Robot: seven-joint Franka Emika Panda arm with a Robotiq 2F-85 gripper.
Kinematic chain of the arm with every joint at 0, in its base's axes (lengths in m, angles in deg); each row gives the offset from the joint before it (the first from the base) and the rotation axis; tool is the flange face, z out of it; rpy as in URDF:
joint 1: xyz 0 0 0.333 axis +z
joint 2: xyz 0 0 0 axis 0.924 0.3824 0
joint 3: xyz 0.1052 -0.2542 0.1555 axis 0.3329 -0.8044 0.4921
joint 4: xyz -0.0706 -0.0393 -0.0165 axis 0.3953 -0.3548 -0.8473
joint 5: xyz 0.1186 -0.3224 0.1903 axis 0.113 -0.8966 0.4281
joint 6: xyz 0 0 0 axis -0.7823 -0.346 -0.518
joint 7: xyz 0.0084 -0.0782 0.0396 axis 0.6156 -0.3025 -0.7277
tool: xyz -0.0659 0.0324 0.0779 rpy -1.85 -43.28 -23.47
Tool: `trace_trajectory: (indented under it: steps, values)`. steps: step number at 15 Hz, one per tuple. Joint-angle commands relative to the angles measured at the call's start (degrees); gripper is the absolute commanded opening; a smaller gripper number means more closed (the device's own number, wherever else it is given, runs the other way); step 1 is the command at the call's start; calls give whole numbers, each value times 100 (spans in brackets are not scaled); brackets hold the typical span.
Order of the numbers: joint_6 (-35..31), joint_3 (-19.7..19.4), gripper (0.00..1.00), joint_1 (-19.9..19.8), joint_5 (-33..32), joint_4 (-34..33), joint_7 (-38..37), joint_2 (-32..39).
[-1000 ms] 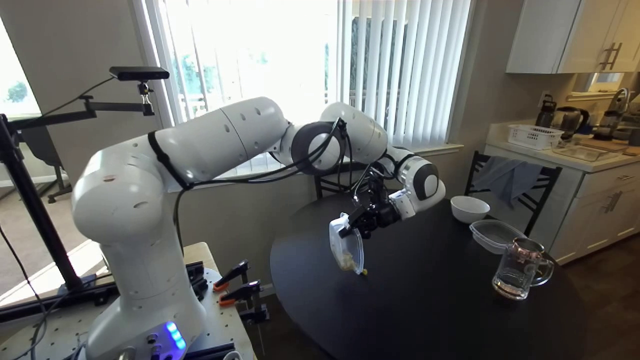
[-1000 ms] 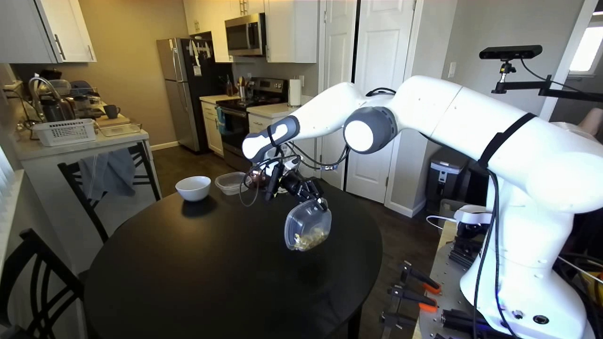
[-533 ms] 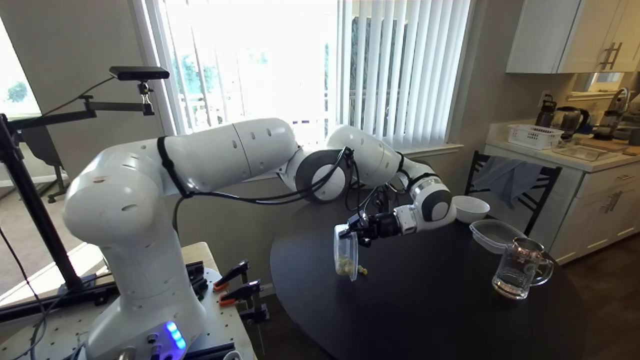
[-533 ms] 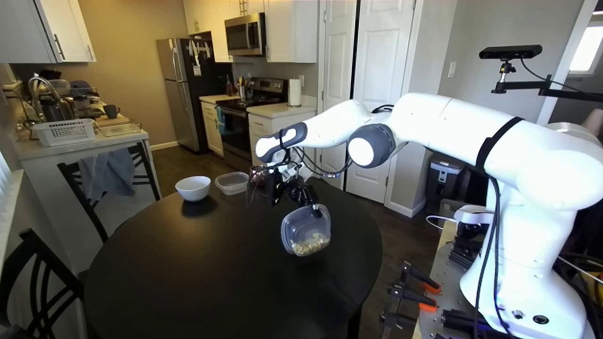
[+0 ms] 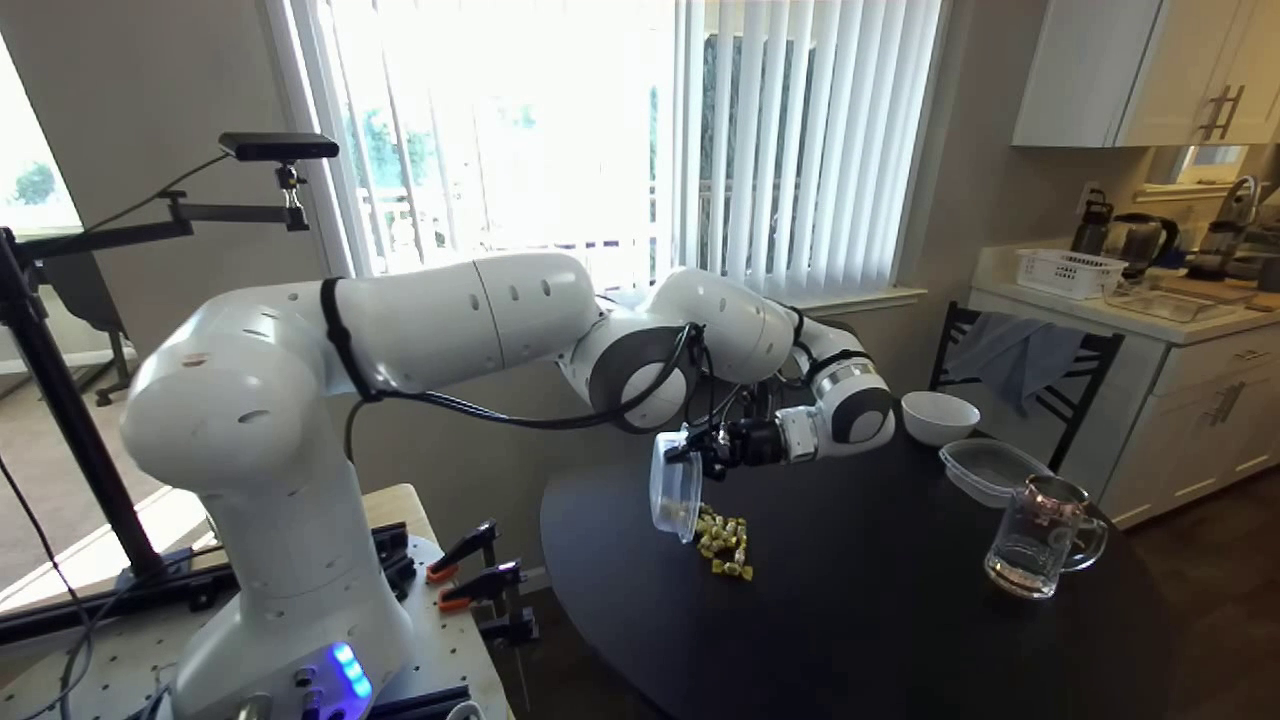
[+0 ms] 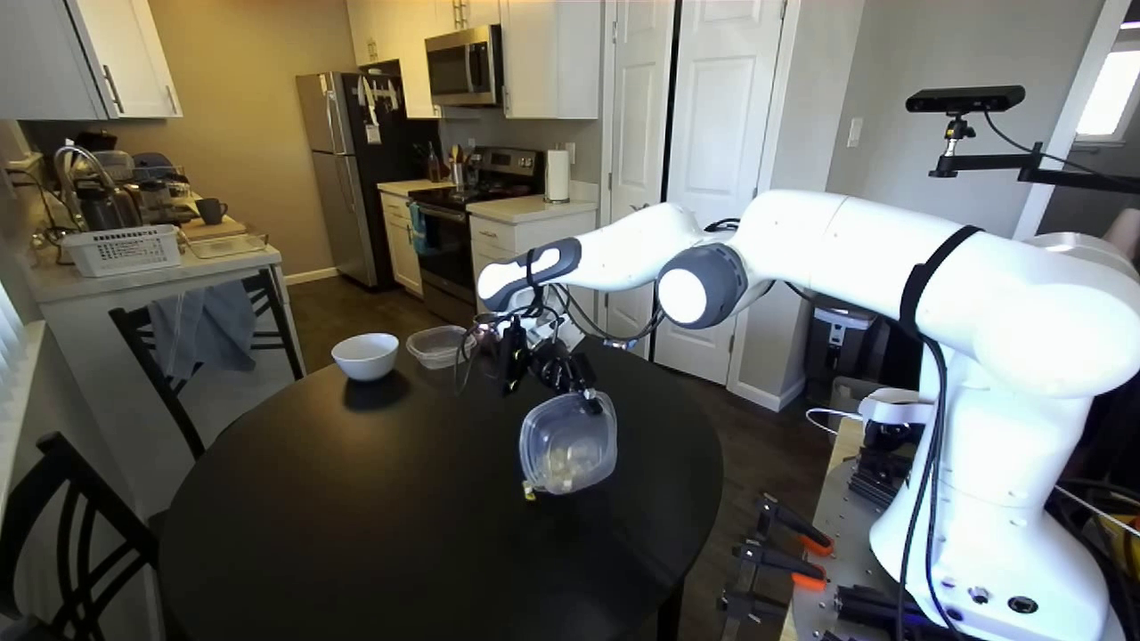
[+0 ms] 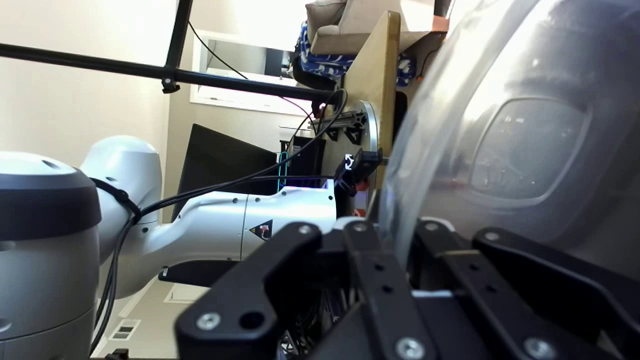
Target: Pour the contents of the clear bowl onto the table
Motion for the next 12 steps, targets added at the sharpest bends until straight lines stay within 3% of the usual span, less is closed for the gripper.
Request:
trace_trajectory:
  steps: [1,4,7,12]
  values:
    - [160,140,1,-135,203,-309,-177,210]
    - [-63,129,1,-207,326,-98,-348,82]
    - [160,213,1,-210,361,-118,-240,81]
    - [218,187,1,114,79,-33,-33,82]
